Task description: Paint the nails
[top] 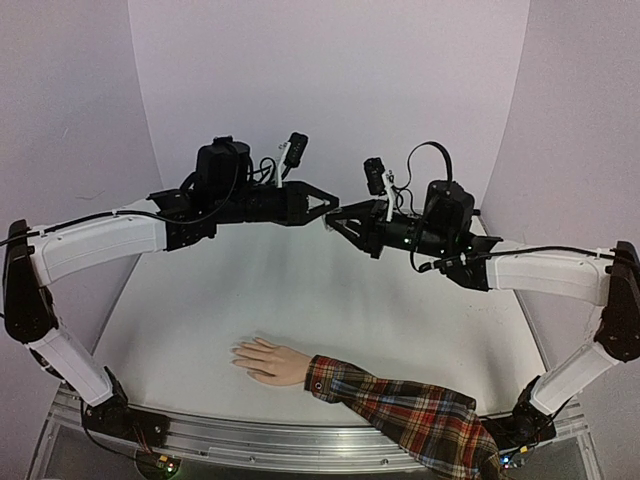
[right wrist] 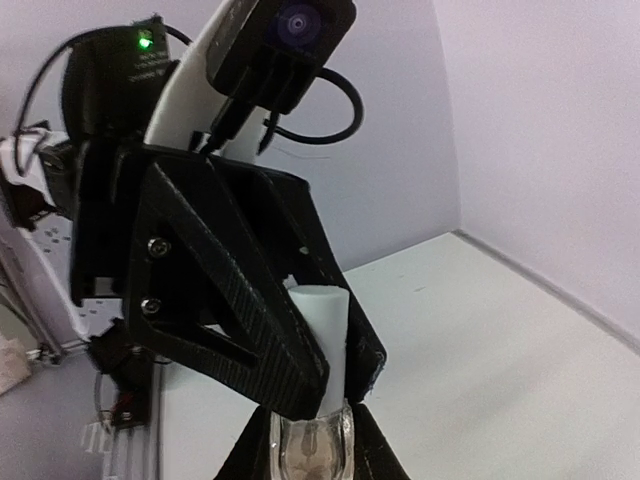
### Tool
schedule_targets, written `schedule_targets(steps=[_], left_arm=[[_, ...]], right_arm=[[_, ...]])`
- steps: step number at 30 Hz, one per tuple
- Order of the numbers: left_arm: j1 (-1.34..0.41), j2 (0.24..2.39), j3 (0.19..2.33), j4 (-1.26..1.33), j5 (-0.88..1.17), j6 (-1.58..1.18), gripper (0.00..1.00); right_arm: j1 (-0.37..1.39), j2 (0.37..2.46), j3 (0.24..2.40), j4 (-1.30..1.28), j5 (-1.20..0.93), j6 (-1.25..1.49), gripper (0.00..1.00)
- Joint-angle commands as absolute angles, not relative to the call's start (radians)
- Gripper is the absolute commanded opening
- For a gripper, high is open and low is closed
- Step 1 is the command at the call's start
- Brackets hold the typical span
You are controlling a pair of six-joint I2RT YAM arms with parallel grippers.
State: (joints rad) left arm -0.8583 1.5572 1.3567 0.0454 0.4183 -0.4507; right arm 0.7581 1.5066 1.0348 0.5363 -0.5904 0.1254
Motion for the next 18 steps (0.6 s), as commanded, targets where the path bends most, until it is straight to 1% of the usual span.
schedule_targets(steps=[1,4,5,6,8,9,11,12,13,14,15,16,18], left_arm=[[-0.954,1.604,1.525,-0.089,0.037,-0.499,0.00],[-1.025,1.720,1.743,-0.364,-0.338,-0.574,0.00],[-1.038,1.760,1.804,-0.456,-0.409,-0.638,0.00],[-1.040,1.789,1.836,-0.504,-0.433,-0.662,0.00],[-1.040,1.786,1.830,-0.487,-0.399,-0.670,0.00],[-1.039,1.770,1.805,-0.447,-0.351,-0.656,0.00],[-1.033,1.722,1.734,-0.336,-0.232,-0.612,0.01],[-1.023,1.701,1.695,-0.289,-0.132,-0.591,0.02],[-1.006,1.667,1.655,-0.226,-0.032,-0.577,0.12],[-0.992,1.640,1.615,-0.162,0.071,-0.572,0.25],[-0.979,1.608,1.567,-0.114,0.143,-0.567,0.40],[-0.967,1.579,1.526,-0.065,0.198,-0.564,0.50],[-0.936,1.517,1.439,0.034,0.292,-0.567,0.62]], right_arm=[[0.886,1.522,1.069,0.543,-0.052,-0.110,0.00],[0.976,1.601,1.137,0.516,0.409,-0.251,0.00],[1.001,1.627,1.164,0.526,0.503,-0.293,0.00],[1.016,1.646,1.176,0.545,0.567,-0.333,0.00],[1.029,1.666,1.187,0.573,0.617,-0.384,0.00],[1.030,1.666,1.185,0.576,0.608,-0.387,0.00],[1.027,1.646,1.158,0.580,0.536,-0.393,0.00],[1.024,1.630,1.138,0.584,0.476,-0.395,0.00],[1.015,1.610,1.120,0.585,0.423,-0.381,0.00],[1.005,1.587,1.102,0.585,0.367,-0.360,0.00],[0.987,1.567,1.081,0.584,0.289,-0.337,0.00],[0.967,1.539,1.057,0.583,0.185,-0.307,0.00],[0.919,1.485,1.011,0.583,-0.025,-0.248,0.00]])
